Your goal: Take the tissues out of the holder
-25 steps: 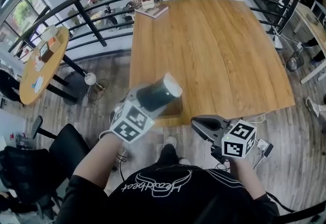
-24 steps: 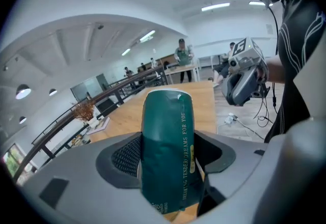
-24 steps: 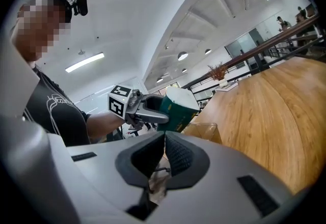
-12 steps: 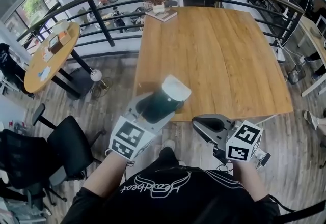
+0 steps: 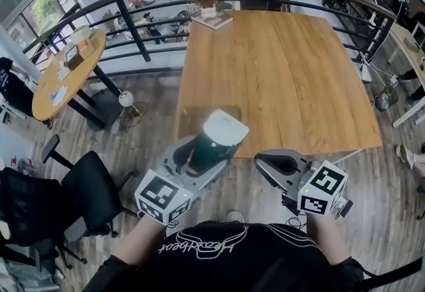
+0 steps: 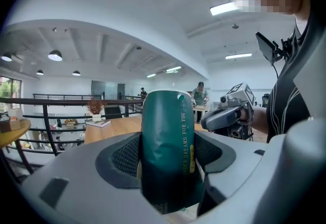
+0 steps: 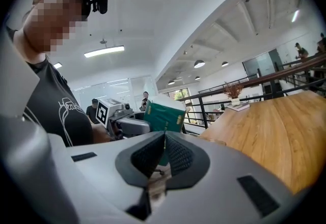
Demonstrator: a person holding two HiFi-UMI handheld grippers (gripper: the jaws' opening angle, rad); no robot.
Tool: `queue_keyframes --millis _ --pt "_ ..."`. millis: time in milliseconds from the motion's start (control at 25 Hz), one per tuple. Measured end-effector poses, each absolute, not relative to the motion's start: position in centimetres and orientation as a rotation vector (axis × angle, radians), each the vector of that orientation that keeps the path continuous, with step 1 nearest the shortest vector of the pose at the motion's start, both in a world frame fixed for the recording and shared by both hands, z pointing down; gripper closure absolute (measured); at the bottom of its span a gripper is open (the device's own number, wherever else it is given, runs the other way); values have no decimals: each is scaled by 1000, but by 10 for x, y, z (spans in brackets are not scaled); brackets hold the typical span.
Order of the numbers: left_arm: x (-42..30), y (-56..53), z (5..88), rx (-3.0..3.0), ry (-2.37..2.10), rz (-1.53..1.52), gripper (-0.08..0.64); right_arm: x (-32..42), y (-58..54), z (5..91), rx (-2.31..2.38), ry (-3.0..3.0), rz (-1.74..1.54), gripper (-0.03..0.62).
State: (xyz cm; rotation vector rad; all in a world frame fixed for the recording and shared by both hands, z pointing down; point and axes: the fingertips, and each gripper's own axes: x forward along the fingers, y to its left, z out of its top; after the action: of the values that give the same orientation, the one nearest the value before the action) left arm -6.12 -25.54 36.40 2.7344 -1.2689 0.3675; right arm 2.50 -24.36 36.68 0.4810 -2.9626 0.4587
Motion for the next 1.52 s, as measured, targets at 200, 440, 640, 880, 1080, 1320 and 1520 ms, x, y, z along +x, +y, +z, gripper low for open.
queue_keyframes --millis 200,440,640,880,1080,1320,1520 --pt "-72 -243 371 2679 -1224 259 239 9 -232 362 477 -2968 416 574" --pt "-86 -222 356 2646 -1138 158 239 -7 -212 348 488 -2952 392 574" --pt "-112 -188 337 2695 -1114 151 239 -35 -177 334 515 -2980 400 574" --pt "-151 -149 325 2726 -1103 135 238 -73 -138 325 563 -2988 394 574" --pt "-168 -111 323 2743 -1068 113 238 -89 -100 317 618 -2992 351 574" --pt "-193 -66 323 2763 -1039 109 238 -116 -52 324 652 -2988 372 574" --pt "-198 -33 316 2785 -1031 116 238 -121 -14 318 658 -3008 345 574"
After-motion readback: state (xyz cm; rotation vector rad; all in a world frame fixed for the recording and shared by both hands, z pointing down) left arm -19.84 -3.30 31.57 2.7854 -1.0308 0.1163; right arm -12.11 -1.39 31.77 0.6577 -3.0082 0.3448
